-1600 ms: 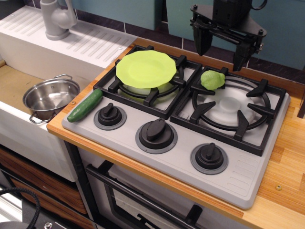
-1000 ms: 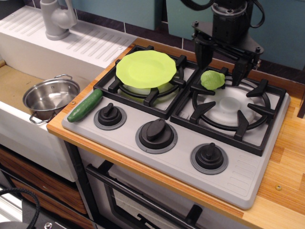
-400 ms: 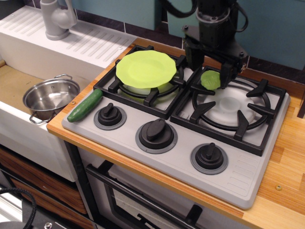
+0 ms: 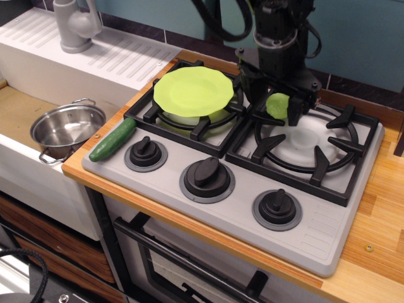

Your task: Put cauliflower on plate and pickle in pot or pan in sink

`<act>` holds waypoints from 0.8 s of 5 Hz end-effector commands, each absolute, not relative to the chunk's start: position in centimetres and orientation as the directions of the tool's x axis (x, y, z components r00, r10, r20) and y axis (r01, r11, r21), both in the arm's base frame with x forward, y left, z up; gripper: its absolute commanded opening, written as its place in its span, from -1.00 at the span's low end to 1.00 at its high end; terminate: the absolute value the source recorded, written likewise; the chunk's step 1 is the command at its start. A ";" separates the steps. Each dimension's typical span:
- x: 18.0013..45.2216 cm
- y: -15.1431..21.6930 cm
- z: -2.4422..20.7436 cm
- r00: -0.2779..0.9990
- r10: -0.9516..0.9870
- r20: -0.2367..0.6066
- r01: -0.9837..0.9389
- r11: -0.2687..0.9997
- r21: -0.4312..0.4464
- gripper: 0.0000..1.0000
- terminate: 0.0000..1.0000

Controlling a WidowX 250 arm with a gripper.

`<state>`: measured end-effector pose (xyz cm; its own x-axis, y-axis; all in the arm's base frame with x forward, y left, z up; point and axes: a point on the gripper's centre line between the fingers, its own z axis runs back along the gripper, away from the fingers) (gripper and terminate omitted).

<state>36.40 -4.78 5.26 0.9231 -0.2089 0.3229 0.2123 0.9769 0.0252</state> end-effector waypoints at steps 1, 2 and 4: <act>37.2 -5.6 5.6 0.892 -0.215 0.397 0.224 0.974 0.025 1.00 -1.00; 37.4 -5.8 5.4 0.891 -0.215 0.399 0.226 0.974 0.020 1.00 -1.00; 37.9 -6.1 6.0 0.907 -0.209 0.365 0.219 0.976 0.015 -1.00 -1.00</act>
<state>37.01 -5.86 4.53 0.9266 -0.2049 0.3153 0.2132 0.9770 0.0082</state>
